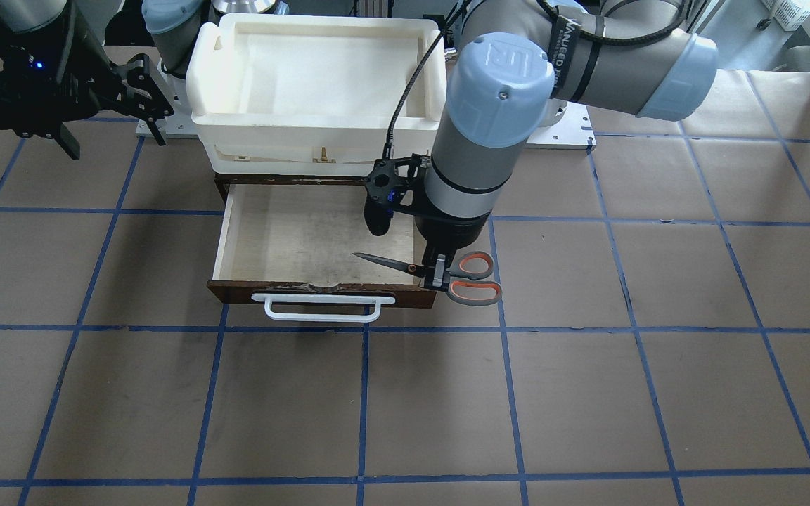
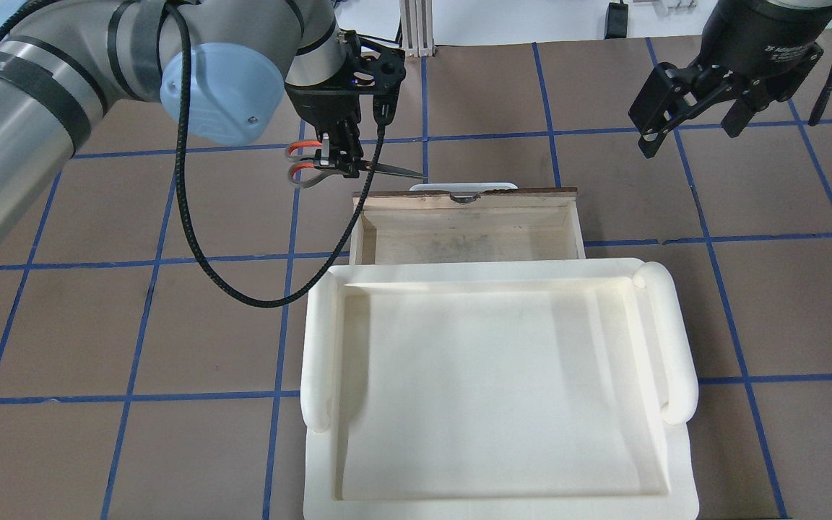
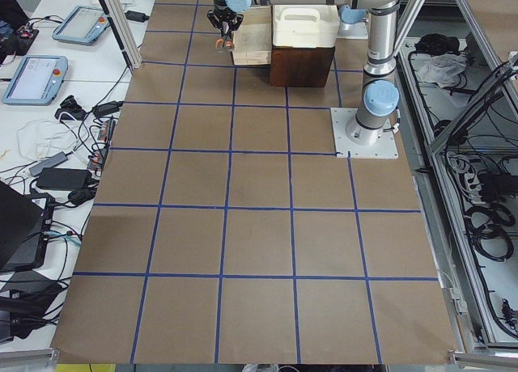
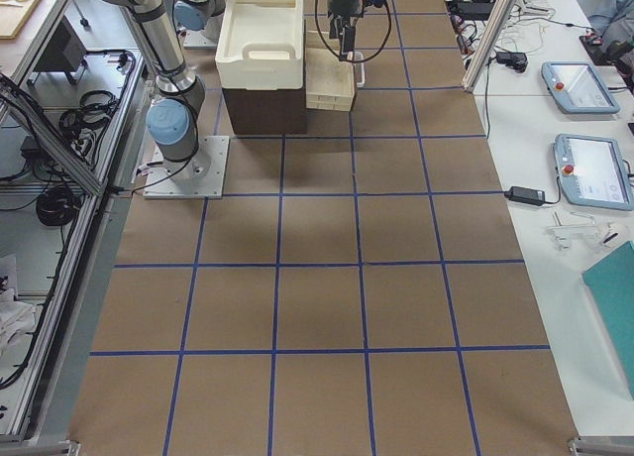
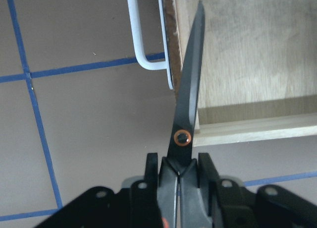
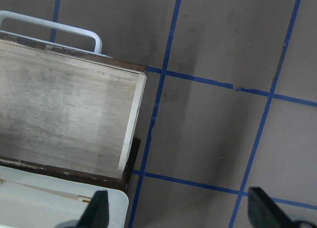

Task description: Place scissors in drawer with both arms

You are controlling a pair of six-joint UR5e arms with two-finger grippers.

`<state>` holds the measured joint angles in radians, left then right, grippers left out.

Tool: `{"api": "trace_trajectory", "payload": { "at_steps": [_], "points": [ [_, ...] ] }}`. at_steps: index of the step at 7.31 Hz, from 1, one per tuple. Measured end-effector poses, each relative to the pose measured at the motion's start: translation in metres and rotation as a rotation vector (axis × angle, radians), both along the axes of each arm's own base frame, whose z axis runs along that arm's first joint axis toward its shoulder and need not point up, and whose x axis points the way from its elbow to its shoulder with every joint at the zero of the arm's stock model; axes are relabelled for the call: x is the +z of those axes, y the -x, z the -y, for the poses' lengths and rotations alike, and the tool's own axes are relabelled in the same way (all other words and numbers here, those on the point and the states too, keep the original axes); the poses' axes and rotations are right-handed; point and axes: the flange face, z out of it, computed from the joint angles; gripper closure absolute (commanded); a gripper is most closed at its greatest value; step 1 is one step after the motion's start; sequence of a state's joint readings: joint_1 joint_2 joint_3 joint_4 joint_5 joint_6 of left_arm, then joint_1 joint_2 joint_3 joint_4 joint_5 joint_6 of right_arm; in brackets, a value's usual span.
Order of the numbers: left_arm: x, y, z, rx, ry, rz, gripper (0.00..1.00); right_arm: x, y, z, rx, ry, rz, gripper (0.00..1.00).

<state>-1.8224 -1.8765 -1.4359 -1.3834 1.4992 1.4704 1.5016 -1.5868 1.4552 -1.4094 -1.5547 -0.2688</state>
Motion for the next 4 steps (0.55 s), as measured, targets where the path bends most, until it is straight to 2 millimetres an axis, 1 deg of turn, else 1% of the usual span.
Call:
{"api": "trace_trajectory", "payload": {
  "at_steps": [1, 2, 4],
  "points": [
    [-0.002, 0.016, -0.009, -0.014, -0.009, -0.013, 1.0, 0.0, -0.003, -0.001, -0.035, 0.0, 0.01, 0.0],
    [-0.009, 0.028, -0.019, -0.03, -0.027, -0.022, 1.0, 0.001, -0.006, -0.002, -0.065, -0.001, 0.014, 0.0],
    [-0.028, 0.044, -0.035, -0.064, -0.066, -0.019, 1.0, 0.001, -0.012, -0.003, -0.093, -0.002, 0.014, 0.0]
  ]
}}
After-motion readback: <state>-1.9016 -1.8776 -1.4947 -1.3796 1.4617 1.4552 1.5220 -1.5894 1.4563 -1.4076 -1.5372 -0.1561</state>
